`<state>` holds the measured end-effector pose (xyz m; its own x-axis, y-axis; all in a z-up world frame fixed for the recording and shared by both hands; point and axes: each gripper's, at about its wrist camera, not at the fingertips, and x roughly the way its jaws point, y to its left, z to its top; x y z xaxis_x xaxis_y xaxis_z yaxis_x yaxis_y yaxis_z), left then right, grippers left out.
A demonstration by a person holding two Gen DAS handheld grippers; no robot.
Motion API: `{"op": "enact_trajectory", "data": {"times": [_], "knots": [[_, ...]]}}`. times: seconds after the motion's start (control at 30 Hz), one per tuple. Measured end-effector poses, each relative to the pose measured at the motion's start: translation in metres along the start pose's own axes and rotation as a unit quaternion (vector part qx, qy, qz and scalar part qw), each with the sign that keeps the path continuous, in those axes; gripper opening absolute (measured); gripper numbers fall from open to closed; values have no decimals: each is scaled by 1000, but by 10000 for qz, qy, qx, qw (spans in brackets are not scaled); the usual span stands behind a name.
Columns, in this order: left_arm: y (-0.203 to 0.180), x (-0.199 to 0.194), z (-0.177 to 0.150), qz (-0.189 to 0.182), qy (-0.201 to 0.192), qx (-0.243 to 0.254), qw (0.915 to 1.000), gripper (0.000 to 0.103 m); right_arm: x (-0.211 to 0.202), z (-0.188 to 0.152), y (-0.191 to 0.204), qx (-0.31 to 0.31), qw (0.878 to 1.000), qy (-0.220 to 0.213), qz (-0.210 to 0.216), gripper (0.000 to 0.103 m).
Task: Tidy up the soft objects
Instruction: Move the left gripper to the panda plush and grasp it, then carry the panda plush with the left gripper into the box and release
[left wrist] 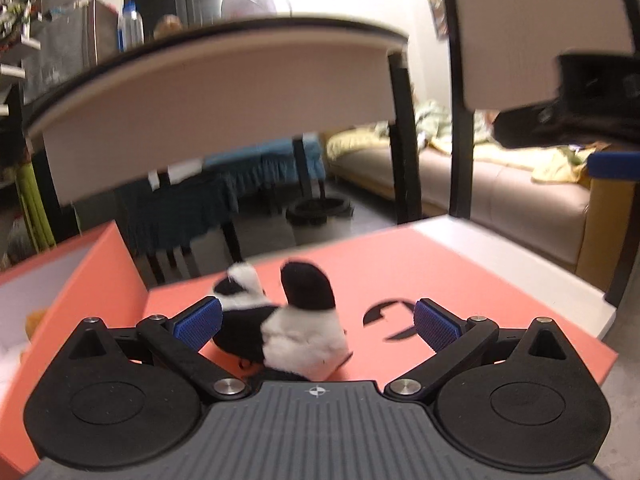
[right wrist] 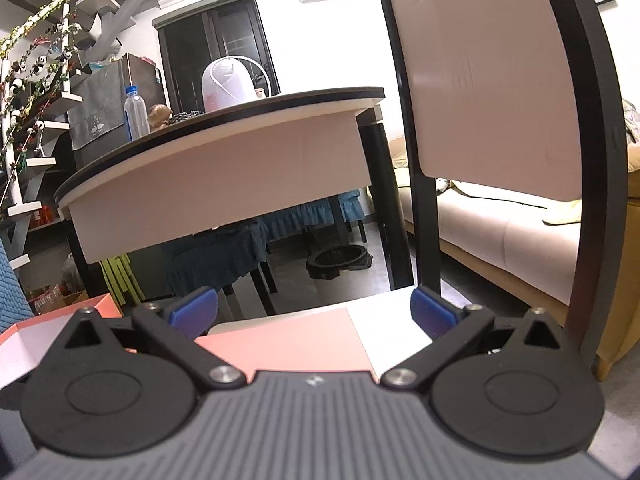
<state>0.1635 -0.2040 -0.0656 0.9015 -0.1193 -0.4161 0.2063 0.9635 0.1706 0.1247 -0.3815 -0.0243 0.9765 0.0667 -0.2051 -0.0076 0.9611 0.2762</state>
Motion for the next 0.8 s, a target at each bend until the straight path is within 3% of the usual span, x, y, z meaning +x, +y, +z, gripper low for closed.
{"op": "enact_trajectory", "data": {"times": [0.23,0.3,0.47,0.53,0.8], "knots": [[7,16,3,66,444,-132,9989,98,5,-1,-1,14,10000,71,55,103],[11,16,4,98,437,-205,9988,92,6,-2,0,9,9999,92,69,103],[22,20,8,106,569,-398,9975,59,8,-3,3,2,9999,146,89,103],[27,22,8,-10,643,-509,9966,51,8,-4,4,4,9998,163,85,103],[32,14,8,-203,516,-559,9969,43,8,-6,6,-27,9998,190,47,103]]}}
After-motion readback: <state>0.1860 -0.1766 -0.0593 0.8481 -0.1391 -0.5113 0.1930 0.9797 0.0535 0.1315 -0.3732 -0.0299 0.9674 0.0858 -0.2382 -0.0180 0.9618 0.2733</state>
